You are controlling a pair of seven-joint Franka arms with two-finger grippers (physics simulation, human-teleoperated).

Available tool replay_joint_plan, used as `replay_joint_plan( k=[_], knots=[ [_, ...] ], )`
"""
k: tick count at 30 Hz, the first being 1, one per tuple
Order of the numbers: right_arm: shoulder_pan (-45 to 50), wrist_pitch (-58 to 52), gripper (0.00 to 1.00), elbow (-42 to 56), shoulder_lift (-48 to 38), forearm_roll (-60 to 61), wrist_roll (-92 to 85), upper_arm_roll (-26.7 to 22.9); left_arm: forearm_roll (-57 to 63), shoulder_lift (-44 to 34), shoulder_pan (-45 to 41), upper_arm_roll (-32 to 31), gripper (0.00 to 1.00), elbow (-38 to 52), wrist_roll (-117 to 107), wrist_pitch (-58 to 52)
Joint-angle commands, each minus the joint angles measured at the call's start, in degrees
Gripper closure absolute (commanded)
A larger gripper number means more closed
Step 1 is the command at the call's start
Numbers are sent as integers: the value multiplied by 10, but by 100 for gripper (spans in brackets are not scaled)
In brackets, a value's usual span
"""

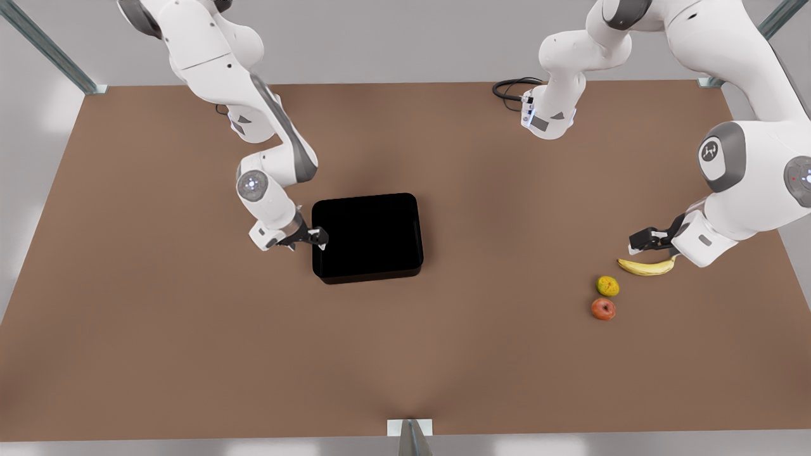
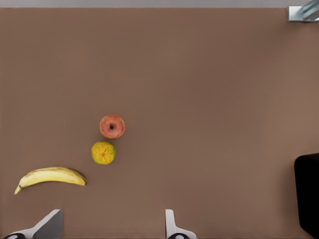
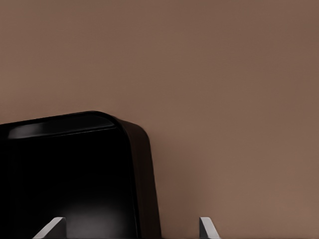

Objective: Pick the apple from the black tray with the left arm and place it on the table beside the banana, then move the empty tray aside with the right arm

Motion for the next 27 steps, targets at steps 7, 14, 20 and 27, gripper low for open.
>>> replay_joint_plan(
  k=[7, 14, 20, 27],
  knots=[
    [4, 22, 0, -18, 20, 0, -101, 1, 5, 2, 0, 0, 0, 0, -6, -8],
    [3, 22, 6, -14, 47, 6, -105, 10, 5, 2, 0, 0, 0, -1, -5, -8],
    [2, 21, 26, -13, 47, 6, -108, 14, 5, 3, 1, 0, 0, -1, -5, -8],
    [2, 13, 61, -12, 42, 6, -108, 15, 7, 3, 1, 0, 0, -1, -5, -8]
  ],
)
